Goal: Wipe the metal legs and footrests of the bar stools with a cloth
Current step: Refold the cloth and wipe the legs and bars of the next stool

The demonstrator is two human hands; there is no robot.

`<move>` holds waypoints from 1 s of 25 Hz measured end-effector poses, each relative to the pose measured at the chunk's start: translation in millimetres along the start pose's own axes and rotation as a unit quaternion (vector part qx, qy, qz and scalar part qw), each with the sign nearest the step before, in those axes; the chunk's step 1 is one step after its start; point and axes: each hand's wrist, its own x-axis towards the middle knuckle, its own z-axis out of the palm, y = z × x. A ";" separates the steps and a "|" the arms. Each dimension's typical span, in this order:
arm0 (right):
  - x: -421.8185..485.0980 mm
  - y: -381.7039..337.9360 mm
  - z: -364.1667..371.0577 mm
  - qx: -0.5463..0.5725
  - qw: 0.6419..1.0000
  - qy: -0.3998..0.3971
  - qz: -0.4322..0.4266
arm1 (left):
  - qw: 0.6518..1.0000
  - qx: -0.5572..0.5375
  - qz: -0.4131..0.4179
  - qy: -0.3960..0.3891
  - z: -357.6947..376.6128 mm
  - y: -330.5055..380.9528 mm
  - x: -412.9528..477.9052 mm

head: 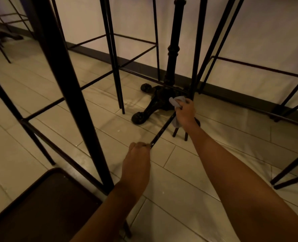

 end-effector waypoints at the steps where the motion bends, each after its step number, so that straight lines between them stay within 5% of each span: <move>1: -0.9 -0.9 2.0 0.016 1.000 0.009 -0.005 | 1.000 0.003 0.000 0.002 0.8 0.3 -0.9; 12: 5.6 -8.4 -19.0 0.046 0.995 0.084 -0.016 | 1.000 0.002 -0.006 -0.004 -1.8 5.8 -3.3; 25: 0.5 -5.0 -16.4 -0.017 0.996 -0.067 -0.051 | 1.000 0.004 -0.006 -0.002 -0.1 0.4 0.6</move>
